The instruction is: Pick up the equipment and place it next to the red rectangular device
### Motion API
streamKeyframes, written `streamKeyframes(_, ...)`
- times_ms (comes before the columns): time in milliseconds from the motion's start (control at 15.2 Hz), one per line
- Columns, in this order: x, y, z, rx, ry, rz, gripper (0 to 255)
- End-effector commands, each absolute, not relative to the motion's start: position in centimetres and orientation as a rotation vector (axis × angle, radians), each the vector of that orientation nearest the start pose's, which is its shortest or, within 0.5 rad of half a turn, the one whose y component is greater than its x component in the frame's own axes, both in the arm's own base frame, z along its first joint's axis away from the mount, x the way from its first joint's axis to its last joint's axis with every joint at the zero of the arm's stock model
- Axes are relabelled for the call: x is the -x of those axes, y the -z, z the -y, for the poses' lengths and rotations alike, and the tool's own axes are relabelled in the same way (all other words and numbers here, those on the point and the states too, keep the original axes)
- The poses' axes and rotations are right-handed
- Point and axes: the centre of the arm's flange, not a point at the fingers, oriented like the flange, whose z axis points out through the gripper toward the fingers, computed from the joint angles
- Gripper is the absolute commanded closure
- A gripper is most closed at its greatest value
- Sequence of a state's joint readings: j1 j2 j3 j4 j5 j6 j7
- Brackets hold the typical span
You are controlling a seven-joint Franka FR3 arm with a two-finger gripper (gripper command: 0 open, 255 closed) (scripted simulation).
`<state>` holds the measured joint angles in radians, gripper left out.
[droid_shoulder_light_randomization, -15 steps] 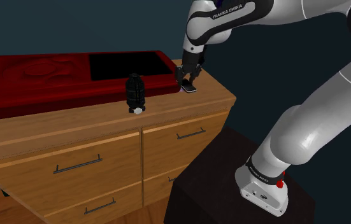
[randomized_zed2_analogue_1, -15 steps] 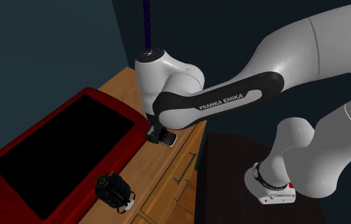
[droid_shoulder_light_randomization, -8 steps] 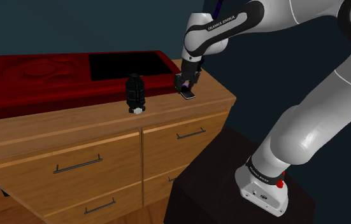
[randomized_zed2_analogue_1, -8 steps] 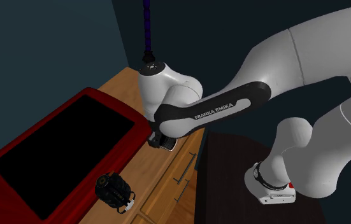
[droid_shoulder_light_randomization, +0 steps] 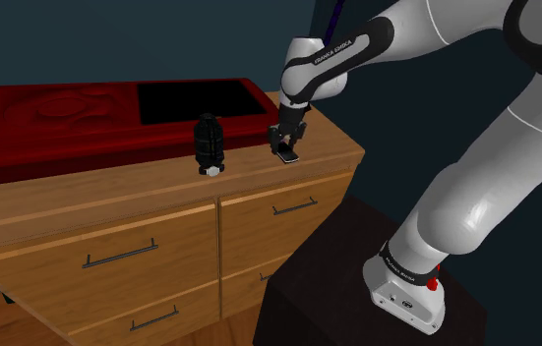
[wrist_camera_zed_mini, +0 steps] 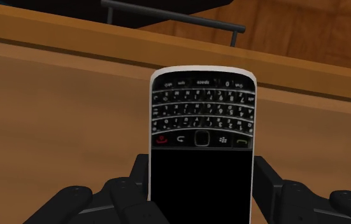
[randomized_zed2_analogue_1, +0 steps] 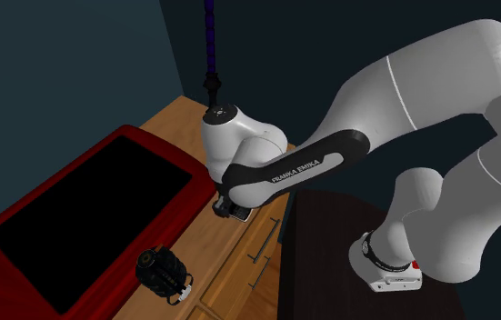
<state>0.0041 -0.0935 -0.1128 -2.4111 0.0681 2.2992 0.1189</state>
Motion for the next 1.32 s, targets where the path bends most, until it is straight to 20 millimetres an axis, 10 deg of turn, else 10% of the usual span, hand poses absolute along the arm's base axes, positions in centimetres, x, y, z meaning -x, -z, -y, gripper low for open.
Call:
streamKeyframes(0, -47.4, -34.4, 5.1, 3.052, -0.029, -0.419, 255)
streamKeyframes(330, -47.4, -34.4, 5.1, 3.052, -0.029, -0.419, 255)
streamKeyframes(396, -47.4, -34.4, 5.1, 3.052, -0.029, -0.419, 0)
streamKeyframes(1254, -47.5, -39.4, 5.4, 3.052, -0.029, -0.419, 0)
